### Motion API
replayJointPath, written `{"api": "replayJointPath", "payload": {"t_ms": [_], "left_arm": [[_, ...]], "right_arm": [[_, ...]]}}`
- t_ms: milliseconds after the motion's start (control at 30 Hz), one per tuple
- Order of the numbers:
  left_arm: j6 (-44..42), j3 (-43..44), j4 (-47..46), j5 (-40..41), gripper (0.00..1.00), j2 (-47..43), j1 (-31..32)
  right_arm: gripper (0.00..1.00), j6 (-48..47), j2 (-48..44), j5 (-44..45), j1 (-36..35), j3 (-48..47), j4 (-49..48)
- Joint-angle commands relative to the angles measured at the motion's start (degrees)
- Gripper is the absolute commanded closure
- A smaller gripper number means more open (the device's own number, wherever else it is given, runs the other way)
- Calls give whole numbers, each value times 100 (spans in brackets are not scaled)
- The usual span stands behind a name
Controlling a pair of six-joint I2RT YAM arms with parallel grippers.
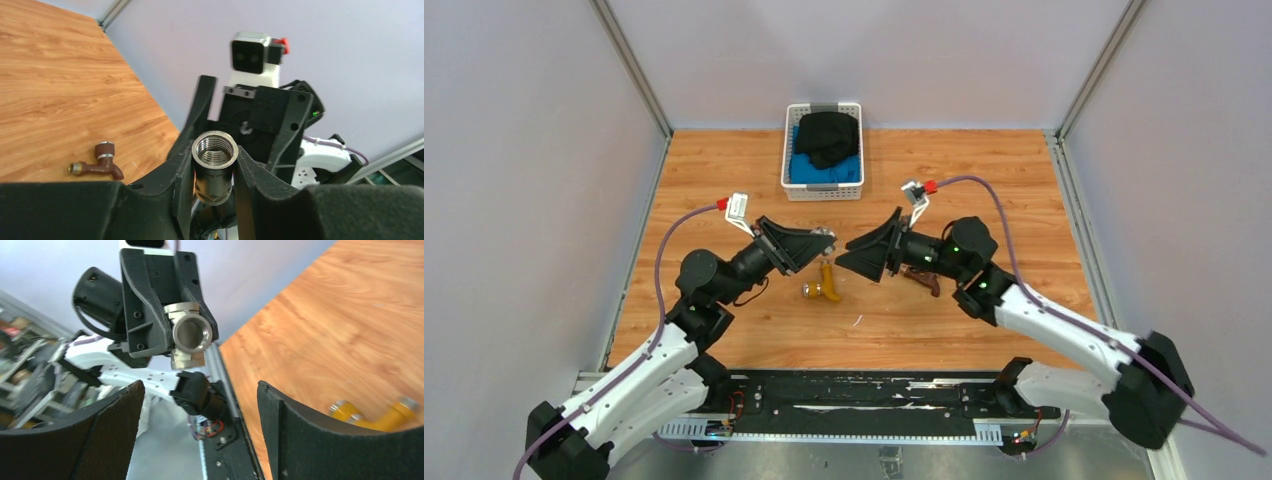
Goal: Install the water faucets
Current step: Place the adaptor at the center of the board.
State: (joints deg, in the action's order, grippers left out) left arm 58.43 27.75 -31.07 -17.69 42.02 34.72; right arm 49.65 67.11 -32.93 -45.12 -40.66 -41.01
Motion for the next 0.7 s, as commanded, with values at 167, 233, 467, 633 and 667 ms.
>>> {"api": "replayJointPath", "payload": {"t_ms": [167, 233, 467, 633, 667], "left_arm": [[-170, 983, 1739, -845, 100, 445, -481], [69, 1149, 1868, -996, 100, 750, -567], [-305, 1594, 3065, -394, 100, 1264, -589], [-493, 1339, 3081, 5, 100, 858, -598], [-513, 1294, 3193, 49, 100, 780, -598]], "right_arm": [[15, -2858, -2251, 3605, 641, -405, 6069], [15, -3068, -2247, 4021, 732, -391, 6647], [32, -2418, -1019, 3479, 1598, -422, 7681], [38, -1719, -237, 3633, 1994, -363, 7377], [36, -1604, -65, 3696, 2031, -443, 7326]]}}
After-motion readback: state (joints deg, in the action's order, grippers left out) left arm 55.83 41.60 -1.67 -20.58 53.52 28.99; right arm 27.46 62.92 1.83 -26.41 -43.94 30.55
